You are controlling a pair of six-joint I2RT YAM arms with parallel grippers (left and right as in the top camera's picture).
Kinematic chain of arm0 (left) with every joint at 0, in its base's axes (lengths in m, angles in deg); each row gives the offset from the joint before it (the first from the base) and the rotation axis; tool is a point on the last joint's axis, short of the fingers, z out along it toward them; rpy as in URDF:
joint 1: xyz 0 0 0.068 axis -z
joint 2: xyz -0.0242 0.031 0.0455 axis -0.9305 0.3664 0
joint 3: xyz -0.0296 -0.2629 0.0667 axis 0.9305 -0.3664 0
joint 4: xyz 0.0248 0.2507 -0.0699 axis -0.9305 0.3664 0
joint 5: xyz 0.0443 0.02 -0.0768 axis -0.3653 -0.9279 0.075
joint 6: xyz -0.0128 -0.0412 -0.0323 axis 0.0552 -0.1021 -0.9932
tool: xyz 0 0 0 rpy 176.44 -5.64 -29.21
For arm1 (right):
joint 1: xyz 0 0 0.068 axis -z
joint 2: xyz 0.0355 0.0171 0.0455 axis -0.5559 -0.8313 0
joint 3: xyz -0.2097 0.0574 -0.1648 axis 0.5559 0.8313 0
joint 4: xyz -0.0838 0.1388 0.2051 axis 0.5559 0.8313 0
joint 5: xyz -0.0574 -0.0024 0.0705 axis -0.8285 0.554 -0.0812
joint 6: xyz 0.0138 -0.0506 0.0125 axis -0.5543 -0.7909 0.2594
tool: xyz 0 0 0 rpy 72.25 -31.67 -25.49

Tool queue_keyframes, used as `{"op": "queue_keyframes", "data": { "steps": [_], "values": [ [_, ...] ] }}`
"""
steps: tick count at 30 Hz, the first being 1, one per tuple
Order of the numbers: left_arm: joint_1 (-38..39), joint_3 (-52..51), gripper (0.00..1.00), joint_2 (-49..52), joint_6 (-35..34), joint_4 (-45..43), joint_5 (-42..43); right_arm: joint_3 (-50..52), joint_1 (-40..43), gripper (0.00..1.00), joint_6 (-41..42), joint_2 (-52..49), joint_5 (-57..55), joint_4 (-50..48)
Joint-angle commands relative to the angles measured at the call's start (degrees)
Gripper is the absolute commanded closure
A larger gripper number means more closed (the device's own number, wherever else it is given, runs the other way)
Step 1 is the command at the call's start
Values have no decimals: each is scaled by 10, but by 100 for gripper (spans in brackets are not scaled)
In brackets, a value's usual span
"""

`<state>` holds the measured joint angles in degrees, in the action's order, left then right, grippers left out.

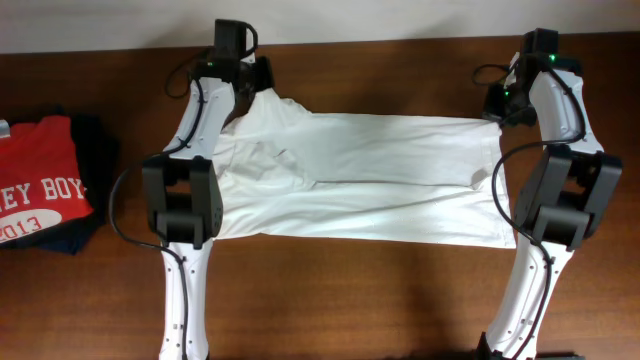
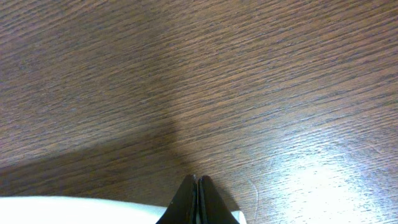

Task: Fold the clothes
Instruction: 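Fold the top edge down toward the hem with both grippers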

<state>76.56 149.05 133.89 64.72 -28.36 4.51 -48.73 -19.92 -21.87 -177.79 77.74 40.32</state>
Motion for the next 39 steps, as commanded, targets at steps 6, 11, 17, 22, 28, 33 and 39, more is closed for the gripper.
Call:
{"op": "queue_keyframes", "data": {
  "steps": [6, 11, 17, 22, 28, 33, 39],
  "values": [
    [-7, 126, 100, -3, 2, 197, -4, -13, 4, 96, 2, 15, -7, 37],
    [-10, 141, 100, -3, 22, 409, 0, -24, 27, 96, 3, 45, -7, 164],
    [-25, 141, 100, -35, 53, 540, -3, -32, 52, 96, 2, 45, 0, 273],
    [-34, 141, 100, -88, 53, 577, -64, -66, 53, 96, 2, 45, 19, 331],
    [-33, 141, 100, -125, 56, 606, -73, -84, 53, 96, 0, 45, 30, 371],
    [-37, 137, 100, -140, 66, 607, -75, -84, 52, 96, -10, 45, 30, 386],
    [-39, -5, 100, -179, 67, 607, -106, -84, 52, 95, -19, 45, 30, 388]
  ]
}}
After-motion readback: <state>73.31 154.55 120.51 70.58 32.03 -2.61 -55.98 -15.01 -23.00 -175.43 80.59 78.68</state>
